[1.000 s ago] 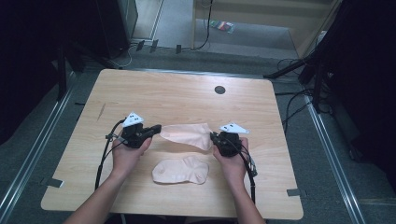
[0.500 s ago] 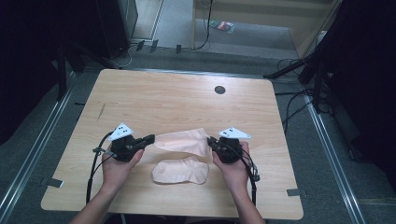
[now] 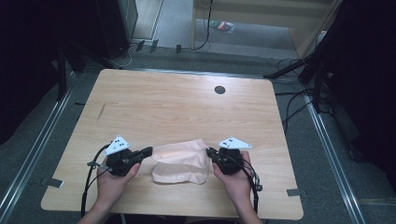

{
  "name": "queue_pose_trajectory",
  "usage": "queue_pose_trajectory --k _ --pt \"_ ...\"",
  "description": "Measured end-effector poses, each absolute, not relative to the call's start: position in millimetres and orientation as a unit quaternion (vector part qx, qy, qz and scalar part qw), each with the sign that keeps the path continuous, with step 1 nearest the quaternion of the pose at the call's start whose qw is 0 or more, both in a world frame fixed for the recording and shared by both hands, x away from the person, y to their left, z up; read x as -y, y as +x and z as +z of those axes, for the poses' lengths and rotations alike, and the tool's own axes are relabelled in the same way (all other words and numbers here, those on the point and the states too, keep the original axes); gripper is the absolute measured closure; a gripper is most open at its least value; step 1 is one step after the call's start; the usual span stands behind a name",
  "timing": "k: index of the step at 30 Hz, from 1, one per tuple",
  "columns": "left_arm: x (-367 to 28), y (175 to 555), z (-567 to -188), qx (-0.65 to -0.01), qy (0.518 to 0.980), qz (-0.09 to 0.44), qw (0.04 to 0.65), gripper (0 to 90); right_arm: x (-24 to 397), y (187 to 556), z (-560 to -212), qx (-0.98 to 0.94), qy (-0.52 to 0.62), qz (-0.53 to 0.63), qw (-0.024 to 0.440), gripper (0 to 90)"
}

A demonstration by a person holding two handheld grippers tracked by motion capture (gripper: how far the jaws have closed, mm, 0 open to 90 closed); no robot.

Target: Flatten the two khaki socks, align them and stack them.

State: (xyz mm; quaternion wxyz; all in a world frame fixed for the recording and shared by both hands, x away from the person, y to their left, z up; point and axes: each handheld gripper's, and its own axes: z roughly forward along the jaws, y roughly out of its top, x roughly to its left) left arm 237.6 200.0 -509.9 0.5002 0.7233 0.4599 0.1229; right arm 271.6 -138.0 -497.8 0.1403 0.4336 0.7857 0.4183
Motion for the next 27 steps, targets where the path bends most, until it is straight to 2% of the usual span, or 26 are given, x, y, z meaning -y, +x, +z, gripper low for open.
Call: queue_pose_trajectory --k 14,27 --pt "-200 213 -526 -0.461 0.739 0.103 0.479 90.0 139 247 -508 -0.8 0.428 0.404 0.118 86.6" --pt "-206 212 -539 -0.47 0.745 0.082 0.466 90.0 136 243 -521 -0.806 0.427 0.398 0.094 86.5"
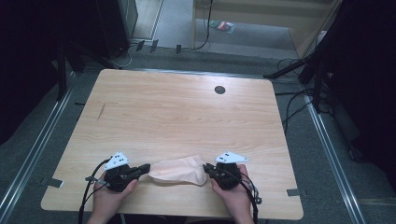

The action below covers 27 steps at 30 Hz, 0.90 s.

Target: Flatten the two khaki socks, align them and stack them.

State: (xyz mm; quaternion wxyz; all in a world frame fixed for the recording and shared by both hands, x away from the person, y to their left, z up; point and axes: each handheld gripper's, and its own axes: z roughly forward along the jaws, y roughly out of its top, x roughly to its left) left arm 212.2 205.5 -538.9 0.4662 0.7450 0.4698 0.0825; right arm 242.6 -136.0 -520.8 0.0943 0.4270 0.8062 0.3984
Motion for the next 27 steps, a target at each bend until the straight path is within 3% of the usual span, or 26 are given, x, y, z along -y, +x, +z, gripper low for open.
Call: queue_pose_trajectory --k 4,5,6,8,10,14,18,19,24,27 --pt "-205 214 -542 -0.47 0.748 0.073 0.463 90.0 136 245 -522 -0.809 0.426 0.398 0.083 83.1" --pt "-205 215 -543 -0.468 0.75 0.07 0.462 90.0 135 246 -525 -0.811 0.426 0.392 0.087 68.8" --pt "-204 215 -545 -0.467 0.75 0.073 0.463 90.0 135 246 -525 -0.811 0.426 0.392 0.087 68.8" --pt "-204 214 -545 -0.466 0.747 0.077 0.468 81.3 134 246 -527 -0.808 0.425 0.399 0.089 57.5" --pt "-204 214 -544 -0.463 0.741 0.093 0.477 71.2 135 245 -526 -0.802 0.423 0.409 0.101 53.8" --pt "-207 212 -538 -0.456 0.725 0.103 0.505 70.0 137 243 -523 -0.791 0.429 0.422 0.108 57.7" --pt "-205 217 -537 -0.452 0.725 0.098 0.51 70.7 131 238 -518 -0.766 0.433 0.468 0.081 74.5" --pt "-204 220 -537 -0.452 0.726 0.096 0.51 70.7 131 238 -518 -0.766 0.433 0.468 0.081 74.5" --pt "-202 230 -540 -0.452 0.727 0.059 0.513 69.2 92 231 -521 -0.778 0.392 0.489 0.043 83.2" --pt "-197 233 -543 -0.447 0.739 0.04 0.503 73.7 68 230 -526 -0.781 0.383 0.492 0.027 86.4"
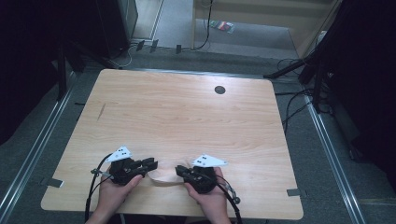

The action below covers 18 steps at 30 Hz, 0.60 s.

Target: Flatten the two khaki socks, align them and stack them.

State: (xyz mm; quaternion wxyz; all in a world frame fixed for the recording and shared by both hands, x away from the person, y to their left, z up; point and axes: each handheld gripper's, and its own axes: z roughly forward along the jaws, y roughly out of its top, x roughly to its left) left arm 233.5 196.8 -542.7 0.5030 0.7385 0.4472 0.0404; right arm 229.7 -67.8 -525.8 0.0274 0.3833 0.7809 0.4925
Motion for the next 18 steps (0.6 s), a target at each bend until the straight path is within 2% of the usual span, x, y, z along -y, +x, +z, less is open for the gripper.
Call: queue_pose_trajectory --k 1,2,10,15,18 --pt "-195 234 -544 -0.451 0.739 0.039 0.498 79.3 58 230 -528 -0.786 0.378 0.489 0.025 86.5" --pt "-194 236 -544 -0.457 0.737 0.032 0.496 89.0 44 230 -533 -0.792 0.369 0.486 0.028 86.5" --pt "-201 249 -553 -0.498 0.716 -0.011 0.489 90.0 21 224 -554 -0.832 0.334 0.443 0.012 90.0" --pt "-197 250 -554 -0.504 0.731 0.015 0.461 90.0 26 219 -556 -0.835 0.327 0.443 0.014 90.0" --pt "-198 249 -553 -0.503 0.723 0.02 0.473 90.0 28 219 -554 -0.831 0.328 0.449 0.008 88.5"
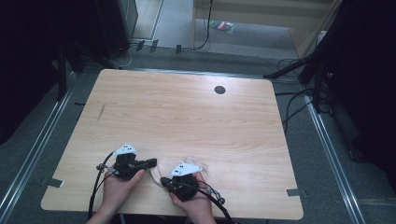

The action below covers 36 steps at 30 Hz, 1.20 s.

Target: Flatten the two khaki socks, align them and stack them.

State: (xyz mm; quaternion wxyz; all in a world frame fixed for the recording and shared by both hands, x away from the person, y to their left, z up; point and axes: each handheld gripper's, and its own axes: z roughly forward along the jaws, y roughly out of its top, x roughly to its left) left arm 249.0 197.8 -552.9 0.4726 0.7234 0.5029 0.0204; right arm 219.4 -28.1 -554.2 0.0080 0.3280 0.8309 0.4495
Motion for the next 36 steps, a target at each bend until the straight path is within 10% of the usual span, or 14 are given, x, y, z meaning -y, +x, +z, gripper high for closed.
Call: queue_pose_trajectory --k 4,18,25,36 --pt "-209 245 -549 -0.498 0.7 0.022 0.511 74.0 47 224 -540 -0.804 0.345 0.484 -0.005 84.2" --pt "-227 230 -543 -0.488 0.696 0.03 0.526 75.5 145 252 -525 -0.753 0.463 0.461 0.081 79.6" --pt "-213 226 -548 -0.49 0.717 0.021 0.495 68.1 143 253 -530 -0.753 0.483 0.444 0.053 56.6" --pt "-213 225 -545 -0.493 0.724 0.022 0.483 90.0 140 251 -534 -0.766 0.483 0.423 0.02 87.7"
